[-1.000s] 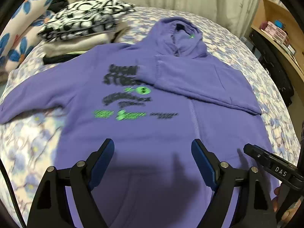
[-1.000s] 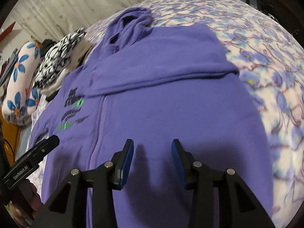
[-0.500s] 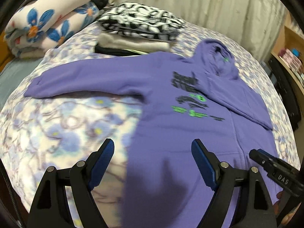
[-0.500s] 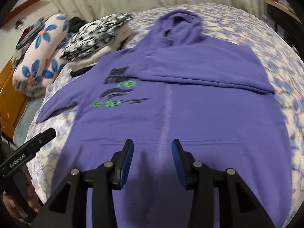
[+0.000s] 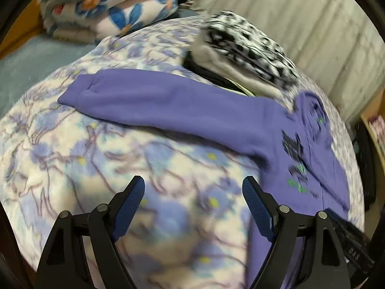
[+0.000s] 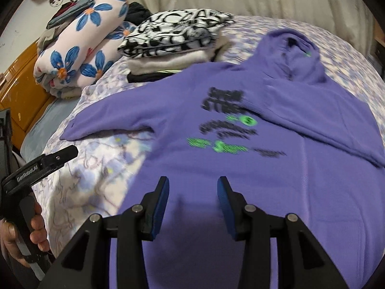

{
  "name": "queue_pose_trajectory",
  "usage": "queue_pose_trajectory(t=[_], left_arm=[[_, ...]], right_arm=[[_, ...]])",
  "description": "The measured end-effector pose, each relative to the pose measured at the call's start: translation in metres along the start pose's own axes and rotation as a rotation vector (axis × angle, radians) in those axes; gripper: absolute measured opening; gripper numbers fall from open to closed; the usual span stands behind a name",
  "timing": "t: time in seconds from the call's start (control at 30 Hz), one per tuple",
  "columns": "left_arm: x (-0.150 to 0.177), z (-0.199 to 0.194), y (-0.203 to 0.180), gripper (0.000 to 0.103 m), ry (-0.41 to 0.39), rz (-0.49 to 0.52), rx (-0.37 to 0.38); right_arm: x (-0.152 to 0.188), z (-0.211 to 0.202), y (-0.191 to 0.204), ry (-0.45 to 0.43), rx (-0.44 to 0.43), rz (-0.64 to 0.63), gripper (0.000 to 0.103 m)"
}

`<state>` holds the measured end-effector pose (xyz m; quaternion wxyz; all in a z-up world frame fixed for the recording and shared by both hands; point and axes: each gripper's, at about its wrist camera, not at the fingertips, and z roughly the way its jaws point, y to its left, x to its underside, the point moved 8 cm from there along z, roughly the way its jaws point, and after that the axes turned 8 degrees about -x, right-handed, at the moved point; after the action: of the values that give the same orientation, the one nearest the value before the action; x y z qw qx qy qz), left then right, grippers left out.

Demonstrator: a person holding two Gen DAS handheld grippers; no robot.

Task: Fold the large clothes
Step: 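Reach the left tool to the other sleeve and grasp its cuff, then fold the held sleeve with the left tool across the hoodie body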

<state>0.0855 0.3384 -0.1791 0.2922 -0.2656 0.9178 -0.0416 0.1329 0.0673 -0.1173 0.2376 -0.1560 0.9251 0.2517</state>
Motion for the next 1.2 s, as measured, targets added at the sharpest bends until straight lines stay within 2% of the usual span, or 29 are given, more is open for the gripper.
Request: queue_pose_trajectory(t=[0.3, 0.57, 0.63, 0.67, 0.7, 0.8, 0.9, 1.0, 1.1, 1.2], left_arm=[[-0.046, 0.077, 0.062, 0.082, 0.116, -0.215, 0.102], [-0.081, 0.115, 0.094, 0.081, 0.095, -0.386, 0.181], [-0.089, 0.119, 0.099, 0.064, 0.080, -0.386, 0.143], [-0.091, 0.121, 0.101, 0.038, 0.070, -0.364, 0.080], [-0.093, 0.122, 0.103, 0.016, 0.068, -0.350, 0.036], [-0.098, 0.115, 0.100, 0.009, 0.046, -0.365, 0.023], [-0.109, 0.090, 0.075, 0.007, -0.024, -0.292, -0.002], [-0.117, 0.060, 0.031, 0.007, -0.074, -0.196, 0.026], [-0.119, 0.027, -0.042, 0.007, -0.125, -0.059, 0.091], [-0.102, 0.007, -0.118, 0.007, -0.131, 0.073, 0.159]], right_arm=[[-0.031, 0.051, 0.033, -0.007, -0.026, -0.023, 0.042], [-0.044, 0.080, 0.037, 0.000, -0.055, 0.000, 0.042], [-0.041, 0.085, 0.034, 0.010, -0.059, 0.011, 0.042], [-0.039, 0.087, 0.032, 0.016, -0.063, 0.020, 0.042], [-0.038, 0.087, 0.030, 0.021, -0.066, 0.028, 0.042], [-0.033, 0.086, 0.023, 0.024, -0.071, 0.047, 0.042], [-0.030, 0.077, 0.014, 0.013, -0.079, 0.068, 0.042], [-0.029, 0.063, 0.003, -0.010, -0.086, 0.096, 0.042], [-0.029, 0.046, -0.014, -0.042, -0.090, 0.129, 0.042], [-0.028, 0.025, -0.037, -0.082, -0.085, 0.172, 0.042]])
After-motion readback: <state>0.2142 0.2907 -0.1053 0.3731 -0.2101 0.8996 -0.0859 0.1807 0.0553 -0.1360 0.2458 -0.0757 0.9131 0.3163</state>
